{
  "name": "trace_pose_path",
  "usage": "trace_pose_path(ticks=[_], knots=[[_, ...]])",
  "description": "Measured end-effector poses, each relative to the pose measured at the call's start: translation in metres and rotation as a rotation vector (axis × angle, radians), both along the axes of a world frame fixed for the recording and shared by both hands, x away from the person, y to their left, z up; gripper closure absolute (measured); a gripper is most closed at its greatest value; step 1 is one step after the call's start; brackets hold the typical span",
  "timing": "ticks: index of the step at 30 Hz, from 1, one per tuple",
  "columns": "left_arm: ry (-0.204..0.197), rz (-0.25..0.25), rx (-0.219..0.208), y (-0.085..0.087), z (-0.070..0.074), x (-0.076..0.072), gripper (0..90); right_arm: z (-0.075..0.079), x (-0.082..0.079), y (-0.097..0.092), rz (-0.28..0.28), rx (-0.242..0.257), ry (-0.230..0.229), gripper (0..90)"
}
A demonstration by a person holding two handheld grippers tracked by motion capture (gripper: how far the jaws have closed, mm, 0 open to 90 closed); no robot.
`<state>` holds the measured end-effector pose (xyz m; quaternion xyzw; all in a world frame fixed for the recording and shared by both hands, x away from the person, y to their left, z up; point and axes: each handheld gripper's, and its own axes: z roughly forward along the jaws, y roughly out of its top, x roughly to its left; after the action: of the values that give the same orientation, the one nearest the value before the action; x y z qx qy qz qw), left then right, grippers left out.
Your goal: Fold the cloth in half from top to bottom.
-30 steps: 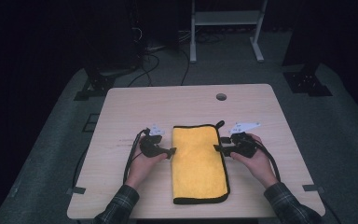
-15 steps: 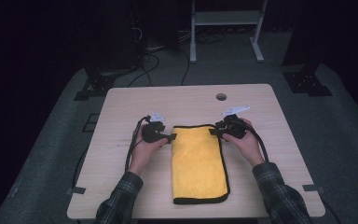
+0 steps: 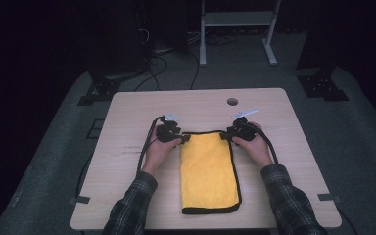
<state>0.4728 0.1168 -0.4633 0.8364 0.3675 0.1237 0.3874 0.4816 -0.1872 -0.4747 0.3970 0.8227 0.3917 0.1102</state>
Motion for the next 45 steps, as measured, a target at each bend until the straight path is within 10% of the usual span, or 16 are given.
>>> trace_pose_path(ticks=[7,15,23,34,45], knots=[[0.016,-0.019,0.014,0.001,-0.009,0.001,47.2,0.000,-0.004,0.007,0.031,-0.080,-0.055,61.0],[0.056,-0.056,-0.049,0.004,-0.011,0.001,78.1,0.000,-0.006,0.008,0.037,-0.042,-0.019,77.7],[0.031,-0.069,-0.101,0.010,0.006,-0.006,81.2,0.015,-0.011,0.005,0.020,0.008,-0.021,79.7],[0.017,-0.173,-0.154,0.018,0.037,-0.059,81.2,0.041,-0.068,-0.008,0.132,0.077,-0.085,79.6],[0.108,-0.247,-0.169,0.021,0.022,-0.117,81.1,0.036,-0.131,-0.013,0.231,0.083,-0.052,79.5]])
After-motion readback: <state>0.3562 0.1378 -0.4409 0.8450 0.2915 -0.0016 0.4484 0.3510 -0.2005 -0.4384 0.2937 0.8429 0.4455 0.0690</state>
